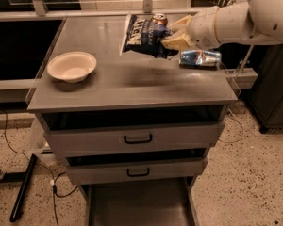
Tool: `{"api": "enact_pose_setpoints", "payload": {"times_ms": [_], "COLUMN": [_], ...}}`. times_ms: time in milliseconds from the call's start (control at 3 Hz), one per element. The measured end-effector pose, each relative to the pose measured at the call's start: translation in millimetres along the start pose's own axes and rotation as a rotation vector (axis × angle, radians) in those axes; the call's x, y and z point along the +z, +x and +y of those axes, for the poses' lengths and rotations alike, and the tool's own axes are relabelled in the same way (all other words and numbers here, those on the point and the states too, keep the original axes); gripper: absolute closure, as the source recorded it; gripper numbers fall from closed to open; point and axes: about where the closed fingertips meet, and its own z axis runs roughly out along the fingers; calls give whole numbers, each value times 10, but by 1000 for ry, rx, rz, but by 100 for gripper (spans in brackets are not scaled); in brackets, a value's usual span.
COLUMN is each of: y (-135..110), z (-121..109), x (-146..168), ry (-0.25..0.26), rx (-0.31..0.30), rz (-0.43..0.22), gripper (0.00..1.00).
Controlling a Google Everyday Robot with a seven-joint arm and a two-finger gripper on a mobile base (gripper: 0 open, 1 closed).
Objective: Pick blue chip bag from bottom drawer and place on counter
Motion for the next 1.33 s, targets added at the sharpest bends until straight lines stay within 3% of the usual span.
{"api": "enact_pose_setpoints", "payload": {"times_ms": [667, 1000, 1333], "y": [634, 835, 872], "z": [-40, 86, 148], "x": [101, 201, 244], "ry": [-38, -91, -117], "rx": [130, 149, 145], "rz": [92, 156, 182], "gripper": [100, 100, 100]}}
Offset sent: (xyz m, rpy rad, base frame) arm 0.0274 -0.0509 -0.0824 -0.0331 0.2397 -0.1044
